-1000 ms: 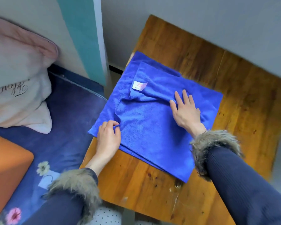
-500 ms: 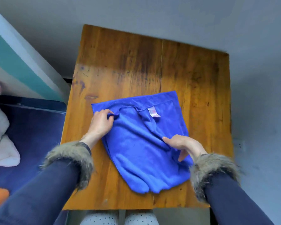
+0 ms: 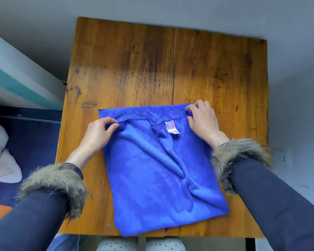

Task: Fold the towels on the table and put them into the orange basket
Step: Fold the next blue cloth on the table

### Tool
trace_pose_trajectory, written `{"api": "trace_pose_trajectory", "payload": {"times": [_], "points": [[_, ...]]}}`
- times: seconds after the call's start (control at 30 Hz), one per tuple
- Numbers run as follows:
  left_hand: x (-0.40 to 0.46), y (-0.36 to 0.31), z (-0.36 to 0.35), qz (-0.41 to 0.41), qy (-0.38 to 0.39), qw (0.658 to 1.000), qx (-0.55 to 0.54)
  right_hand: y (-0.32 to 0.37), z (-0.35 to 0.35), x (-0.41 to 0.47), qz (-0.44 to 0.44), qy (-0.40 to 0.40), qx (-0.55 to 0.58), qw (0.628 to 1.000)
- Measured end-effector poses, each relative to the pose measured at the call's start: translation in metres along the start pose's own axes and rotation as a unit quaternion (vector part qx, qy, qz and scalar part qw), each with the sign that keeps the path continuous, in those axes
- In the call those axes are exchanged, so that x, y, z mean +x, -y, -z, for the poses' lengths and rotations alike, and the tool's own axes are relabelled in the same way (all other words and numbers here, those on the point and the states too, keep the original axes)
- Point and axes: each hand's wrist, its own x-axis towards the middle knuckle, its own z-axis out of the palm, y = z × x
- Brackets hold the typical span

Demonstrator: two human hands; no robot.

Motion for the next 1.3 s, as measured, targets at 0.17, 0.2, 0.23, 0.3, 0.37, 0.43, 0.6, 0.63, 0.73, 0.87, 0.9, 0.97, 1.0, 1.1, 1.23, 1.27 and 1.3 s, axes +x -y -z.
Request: {"api": "trace_pose_trajectory", "payload": {"times": [0.17,0.2,0.23,0.3,0.37,0.43,0.6,0.63,0.73,0.87,0.9,0.97,1.0,1.1,1.23,1.27,1.3], "points": [[-0.002,-0.009,0.007,-0.009,-0.002,1.000,-0.021,-0.002,-0.003,0.012,0.038,0.027,-0.034,0.998],[-0.002,-0.010,0.009,-0.006,0.009,0.999,-0.039,-0.004,-0.003,0.011,0.038,0.029,-0.035,0.998],[-0.004,-0.010,0.011,-0.002,0.023,0.998,-0.053,-0.006,-0.003,0.009,0.038,0.032,-0.037,0.998],[-0.008,-0.010,0.014,0.005,0.053,0.996,-0.068,-0.010,-0.006,0.002,0.026,0.037,-0.035,0.998],[-0.012,-0.009,0.017,0.004,0.071,0.994,-0.079,-0.014,-0.006,-0.003,0.009,0.039,-0.021,0.999],[-0.015,-0.008,0.023,0.011,0.086,0.990,-0.111,-0.016,-0.001,-0.005,-0.011,0.032,0.020,0.999],[-0.021,-0.005,0.044,0.088,0.111,0.929,-0.342,-0.028,0.027,-0.013,-0.042,-0.019,0.166,0.985],[-0.021,-0.006,0.048,0.094,0.108,0.917,-0.373,-0.032,0.035,-0.014,-0.040,-0.043,0.186,0.981],[-0.015,-0.010,0.056,0.088,0.081,0.903,-0.412,-0.038,0.054,-0.011,-0.034,-0.106,0.213,0.971],[0.010,-0.009,0.045,0.059,-0.002,0.957,-0.284,-0.037,0.051,0.012,-0.034,-0.117,0.186,0.975],[0.017,-0.006,0.038,0.052,-0.029,0.974,-0.217,-0.036,0.046,0.020,-0.038,-0.106,0.176,0.978],[0.028,-0.001,0.025,0.044,-0.071,0.993,-0.084,-0.036,0.034,0.033,-0.047,-0.079,0.158,0.983],[0.032,0.002,0.021,0.042,-0.082,0.995,-0.040,-0.035,0.030,0.038,-0.052,-0.065,0.151,0.985],[0.043,0.012,0.015,0.004,-0.086,0.996,0.024,-0.035,0.021,0.049,-0.044,-0.048,0.129,0.989],[0.052,0.022,0.014,-0.024,-0.085,0.994,0.062,-0.039,0.020,0.054,-0.030,-0.022,0.115,0.993],[0.052,0.021,0.014,-0.022,-0.086,0.994,0.059,-0.041,0.019,0.054,-0.024,-0.014,0.113,0.993],[0.052,0.020,0.013,-0.015,-0.084,0.995,0.053,-0.043,0.020,0.054,-0.018,-0.009,0.113,0.993]]}}
